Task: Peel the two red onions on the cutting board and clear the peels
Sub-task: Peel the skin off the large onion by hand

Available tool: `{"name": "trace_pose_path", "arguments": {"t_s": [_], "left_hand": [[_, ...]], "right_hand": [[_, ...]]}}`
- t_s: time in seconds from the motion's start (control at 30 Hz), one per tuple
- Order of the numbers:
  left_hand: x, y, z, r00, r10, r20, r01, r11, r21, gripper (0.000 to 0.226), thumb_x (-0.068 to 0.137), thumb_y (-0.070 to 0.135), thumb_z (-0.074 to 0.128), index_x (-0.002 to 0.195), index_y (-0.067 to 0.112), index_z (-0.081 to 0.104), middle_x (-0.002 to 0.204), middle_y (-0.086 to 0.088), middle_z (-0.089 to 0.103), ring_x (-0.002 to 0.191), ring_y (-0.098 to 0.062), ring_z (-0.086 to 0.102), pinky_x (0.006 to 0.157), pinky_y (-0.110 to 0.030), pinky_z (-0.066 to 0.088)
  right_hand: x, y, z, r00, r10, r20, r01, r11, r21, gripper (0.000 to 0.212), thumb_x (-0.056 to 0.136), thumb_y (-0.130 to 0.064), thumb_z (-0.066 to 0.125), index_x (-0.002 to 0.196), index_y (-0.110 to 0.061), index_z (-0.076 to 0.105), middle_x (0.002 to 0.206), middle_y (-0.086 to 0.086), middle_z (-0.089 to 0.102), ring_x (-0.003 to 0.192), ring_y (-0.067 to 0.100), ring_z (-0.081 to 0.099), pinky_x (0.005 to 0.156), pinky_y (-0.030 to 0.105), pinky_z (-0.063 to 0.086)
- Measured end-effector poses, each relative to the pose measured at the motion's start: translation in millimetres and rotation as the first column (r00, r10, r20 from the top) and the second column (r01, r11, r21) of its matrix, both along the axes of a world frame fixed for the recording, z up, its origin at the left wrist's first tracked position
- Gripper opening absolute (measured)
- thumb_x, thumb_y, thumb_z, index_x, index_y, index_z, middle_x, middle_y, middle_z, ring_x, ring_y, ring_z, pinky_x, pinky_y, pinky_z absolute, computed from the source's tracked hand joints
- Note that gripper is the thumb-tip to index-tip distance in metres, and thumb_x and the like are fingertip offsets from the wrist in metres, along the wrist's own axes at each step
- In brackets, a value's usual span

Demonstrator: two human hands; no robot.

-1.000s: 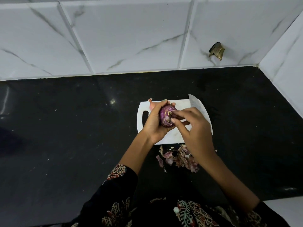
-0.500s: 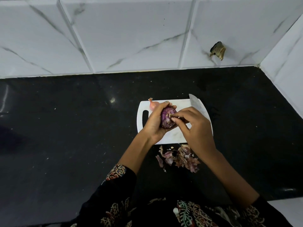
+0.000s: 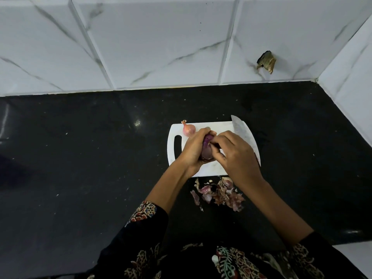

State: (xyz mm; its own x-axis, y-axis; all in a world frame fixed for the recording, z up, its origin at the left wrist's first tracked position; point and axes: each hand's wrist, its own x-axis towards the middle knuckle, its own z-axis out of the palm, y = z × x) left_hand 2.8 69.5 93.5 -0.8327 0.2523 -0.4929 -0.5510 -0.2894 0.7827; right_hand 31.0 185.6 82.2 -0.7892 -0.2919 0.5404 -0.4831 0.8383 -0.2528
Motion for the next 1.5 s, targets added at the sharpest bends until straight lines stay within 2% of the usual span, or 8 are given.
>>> {"name": "trace_pose_path", "arguments": {"t_s": [0.17, 0.47, 0.8, 1.0, 1.1, 1.23, 1.43, 1.5], "left_hand": [[0.5, -1.7, -3.2, 0.999, 0.029, 0.037, -0.029, 0.999, -0.013, 0.023, 0.096, 0.031, 0.047, 0.080, 0.019, 0.058, 0.073, 0.002, 0.065, 0.067, -0.012, 0.062, 0.062, -0.027, 0.052], [-2.4, -1.0, -4.2, 0.997, 0.028, 0.069, -0.025, 0.998, -0.049, 0.030, 0.097, 0.034, 0.045, 0.075, 0.019, 0.059, 0.070, 0.003, 0.063, 0.065, -0.011, 0.057, 0.067, -0.028, 0.049], [-5.6, -0.9, -9.8, 0.998, 0.036, -0.044, -0.044, 0.979, -0.201, 0.033, 0.097, 0.030, 0.043, 0.073, 0.017, 0.061, 0.072, 0.000, 0.061, 0.069, -0.015, 0.056, 0.066, -0.029, 0.048], [-4.4, 1.9, -12.0, 0.998, 0.024, -0.054, -0.035, 0.976, -0.217, 0.031, 0.094, 0.029, 0.043, 0.075, 0.016, 0.062, 0.075, -0.009, 0.060, 0.077, -0.025, 0.053, 0.069, -0.032, 0.047], [-2.8, 2.4, -13.8, 0.998, 0.047, -0.029, -0.052, 0.984, -0.170, 0.034, 0.096, 0.030, 0.042, 0.072, 0.016, 0.062, 0.069, -0.004, 0.062, 0.069, -0.020, 0.055, 0.064, -0.029, 0.047], [-2.3, -0.4, -13.4, 0.996, 0.080, 0.026, -0.077, 0.992, -0.097, 0.033, 0.097, 0.035, 0.043, 0.076, 0.017, 0.060, 0.075, -0.001, 0.064, 0.067, -0.014, 0.060, 0.062, -0.028, 0.051], [-2.5, -2.3, -14.5, 0.994, 0.088, 0.064, -0.084, 0.994, -0.065, 0.032, 0.097, 0.038, 0.044, 0.078, 0.019, 0.061, 0.084, -0.001, 0.065, 0.075, -0.015, 0.061, 0.065, -0.029, 0.052], [-2.7, -2.8, -14.4, 0.994, 0.082, 0.067, -0.078, 0.996, -0.053, 0.032, 0.097, 0.037, 0.043, 0.077, 0.018, 0.060, 0.080, 0.000, 0.064, 0.072, -0.014, 0.059, 0.066, -0.028, 0.051]], "right_hand": [[2.4, 3.2, -1.3, 0.960, -0.028, 0.277, 0.169, 0.850, -0.499, 0.005, 0.089, -0.007, 0.059, 0.093, -0.007, 0.062, 0.089, 0.005, 0.062, 0.077, 0.005, 0.056, 0.068, 0.008, 0.043], [7.6, 5.7, -2.8, 0.998, 0.053, 0.044, -0.051, 0.997, -0.050, 0.025, 0.086, -0.016, 0.050, 0.090, -0.002, 0.071, 0.081, 0.008, 0.068, 0.071, 0.020, 0.066, 0.063, 0.031, 0.056], [4.3, -1.9, -9.7, 0.998, -0.003, 0.055, -0.003, 0.995, 0.102, 0.009, 0.075, 0.000, 0.071, 0.076, -0.003, 0.063, 0.070, 0.007, 0.060, 0.058, 0.020, 0.057, 0.044, 0.031, 0.048], [3.5, -7.1, -13.7, 0.996, -0.061, 0.066, 0.058, 0.997, 0.045, 0.013, 0.071, 0.002, 0.072, 0.077, -0.002, 0.061, 0.070, 0.009, 0.059, 0.058, 0.020, 0.055, 0.047, 0.027, 0.044], [1.9, -6.2, -13.3, 0.969, -0.078, 0.234, 0.132, 0.966, -0.225, 0.008, 0.078, -0.001, 0.066, 0.085, -0.002, 0.061, 0.078, 0.007, 0.060, 0.067, 0.019, 0.055, 0.056, 0.025, 0.042], [2.7, -2.6, -6.6, 0.893, 0.007, 0.451, 0.283, 0.770, -0.571, 0.006, 0.088, -0.006, 0.059, 0.089, -0.011, 0.062, 0.079, -0.005, 0.063, 0.075, 0.010, 0.062, 0.065, 0.013, 0.048], [4.5, 1.2, -5.6, 0.905, 0.022, 0.425, 0.218, 0.833, -0.509, 0.023, 0.095, -0.017, 0.052, 0.082, -0.001, 0.062, 0.078, 0.008, 0.064, 0.073, 0.019, 0.062, 0.066, 0.031, 0.051], [4.9, 1.4, -5.0, 0.931, 0.027, 0.364, 0.149, 0.883, -0.445, 0.015, 0.089, -0.016, 0.063, 0.080, -0.003, 0.064, 0.078, 0.005, 0.061, 0.071, 0.016, 0.059, 0.064, 0.024, 0.048]]}}
